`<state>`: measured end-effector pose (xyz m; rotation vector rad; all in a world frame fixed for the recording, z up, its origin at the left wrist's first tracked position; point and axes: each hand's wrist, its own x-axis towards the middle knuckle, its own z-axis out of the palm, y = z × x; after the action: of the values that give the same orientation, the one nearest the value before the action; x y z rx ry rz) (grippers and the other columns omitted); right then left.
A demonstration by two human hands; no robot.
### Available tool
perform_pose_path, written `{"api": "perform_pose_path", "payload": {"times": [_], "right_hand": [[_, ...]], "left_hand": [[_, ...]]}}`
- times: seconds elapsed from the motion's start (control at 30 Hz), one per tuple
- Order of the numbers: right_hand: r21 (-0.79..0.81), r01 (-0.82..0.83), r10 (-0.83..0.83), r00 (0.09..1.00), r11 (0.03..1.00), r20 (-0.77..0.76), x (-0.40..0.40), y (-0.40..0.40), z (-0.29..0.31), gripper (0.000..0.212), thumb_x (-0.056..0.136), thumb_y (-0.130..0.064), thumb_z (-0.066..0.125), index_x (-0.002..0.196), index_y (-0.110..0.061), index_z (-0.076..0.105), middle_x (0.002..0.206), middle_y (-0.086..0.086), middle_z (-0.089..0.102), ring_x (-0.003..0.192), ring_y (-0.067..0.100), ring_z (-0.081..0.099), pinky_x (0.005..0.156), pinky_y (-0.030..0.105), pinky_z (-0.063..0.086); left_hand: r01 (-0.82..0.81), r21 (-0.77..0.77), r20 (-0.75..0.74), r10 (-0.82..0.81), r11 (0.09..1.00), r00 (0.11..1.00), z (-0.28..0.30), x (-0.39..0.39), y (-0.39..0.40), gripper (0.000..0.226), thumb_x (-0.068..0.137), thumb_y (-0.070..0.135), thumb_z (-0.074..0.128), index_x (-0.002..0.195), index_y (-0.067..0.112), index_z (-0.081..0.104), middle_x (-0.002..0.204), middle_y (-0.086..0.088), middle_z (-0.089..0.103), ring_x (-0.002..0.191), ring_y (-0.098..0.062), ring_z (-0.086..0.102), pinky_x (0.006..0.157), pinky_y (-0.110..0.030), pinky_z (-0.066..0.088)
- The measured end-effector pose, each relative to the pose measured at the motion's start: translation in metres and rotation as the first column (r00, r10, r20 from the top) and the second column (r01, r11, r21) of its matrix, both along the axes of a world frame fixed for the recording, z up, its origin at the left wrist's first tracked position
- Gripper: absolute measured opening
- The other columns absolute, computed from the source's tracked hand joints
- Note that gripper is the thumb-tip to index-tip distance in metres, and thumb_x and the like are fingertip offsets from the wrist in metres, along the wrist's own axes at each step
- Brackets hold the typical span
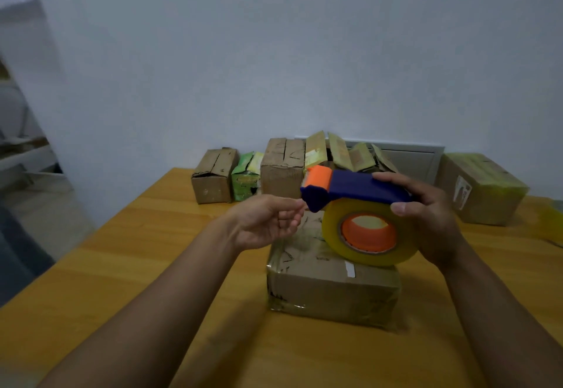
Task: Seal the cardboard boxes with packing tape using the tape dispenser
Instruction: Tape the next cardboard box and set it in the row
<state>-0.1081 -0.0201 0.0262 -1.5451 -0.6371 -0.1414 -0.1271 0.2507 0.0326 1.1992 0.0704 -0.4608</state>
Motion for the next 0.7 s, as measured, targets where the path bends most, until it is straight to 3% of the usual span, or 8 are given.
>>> {"api": "perform_pose_path", "payload": {"times": [0.07,0.23,0.4,0.5,0.6,0.7], "right_hand": [[-0.04,-0.012,0.013,1.0,0.999,0.009,0.0,0.0,0.002,0.047,0.06,-0.044,0.066,0.106,-0.045,0.072,0.117,-0.007,0.065,0.1,0.021,0.064,0.074,0.03,0.057],[-0.142,-0.015,0.015,1.0,0.99,0.002,0.001,0.001,0.008,0.047,0.059,-0.048,0.065,0.106,-0.051,0.07,0.114,-0.024,0.062,0.101,0.007,0.061,0.075,0.023,0.054],[-0.229,-0.045,0.041,0.999,0.972,-0.024,0.0,0.0,0.014,0.048,0.065,-0.045,0.068,0.112,-0.051,0.064,0.116,-0.024,0.059,0.098,-0.007,0.058,0.072,0.011,0.049],[-0.296,-0.043,0.035,0.999,0.954,-0.033,-0.001,-0.002,0.017,0.045,0.076,-0.04,0.059,0.12,-0.051,0.057,0.121,-0.027,0.051,0.097,-0.016,0.053,0.071,0.004,0.044],[-0.303,-0.041,0.03,0.999,0.952,-0.04,-0.003,-0.001,0.014,0.044,0.08,-0.042,0.053,0.123,-0.048,0.055,0.121,-0.025,0.05,0.097,-0.015,0.053,0.072,0.004,0.044],[-0.276,-0.031,0.022,0.999,0.961,-0.033,-0.002,0.004,0.008,0.041,0.082,-0.042,0.054,0.123,-0.044,0.057,0.121,-0.021,0.052,0.1,-0.005,0.057,0.075,0.012,0.049]], "left_hand": [[0.029,0.048,-0.014,-0.028,0.998,1.0,0.004,-0.002,0.004,0.008,0.078,0.009,0.064,0.078,0.005,0.072,0.074,-0.005,0.061,0.065,-0.011,0.057,0.059,-0.019,0.052],[0.023,0.065,-0.03,-0.021,0.998,0.999,0.012,-0.003,0.007,0.037,0.081,0.011,0.06,0.116,-0.001,0.056,0.073,-0.004,0.057,0.064,-0.012,0.054,0.058,-0.02,0.049],[-0.028,0.162,0.035,0.022,0.986,0.999,0.013,-0.002,0.004,0.022,0.088,0.014,0.061,0.107,0.007,0.069,0.091,-0.008,0.065,0.082,-0.017,0.061,0.072,-0.027,0.049],[-0.075,0.179,0.047,0.067,0.981,0.997,0.011,-0.001,0.004,0.024,0.093,0.015,0.057,0.112,0.006,0.068,0.099,-0.01,0.068,0.091,-0.021,0.065,0.081,-0.031,0.051],[-0.074,0.132,0.035,0.07,0.988,0.997,0.011,-0.001,0.005,0.028,0.094,0.016,0.055,0.117,0.001,0.065,0.09,-0.01,0.068,0.08,-0.019,0.067,0.072,-0.028,0.055],[-0.087,0.09,0.013,0.086,0.992,0.996,0.012,-0.001,0.004,0.022,0.095,0.015,0.054,0.105,0.0,0.065,0.076,-0.007,0.065,0.068,-0.015,0.064,0.061,-0.023,0.055]]}}
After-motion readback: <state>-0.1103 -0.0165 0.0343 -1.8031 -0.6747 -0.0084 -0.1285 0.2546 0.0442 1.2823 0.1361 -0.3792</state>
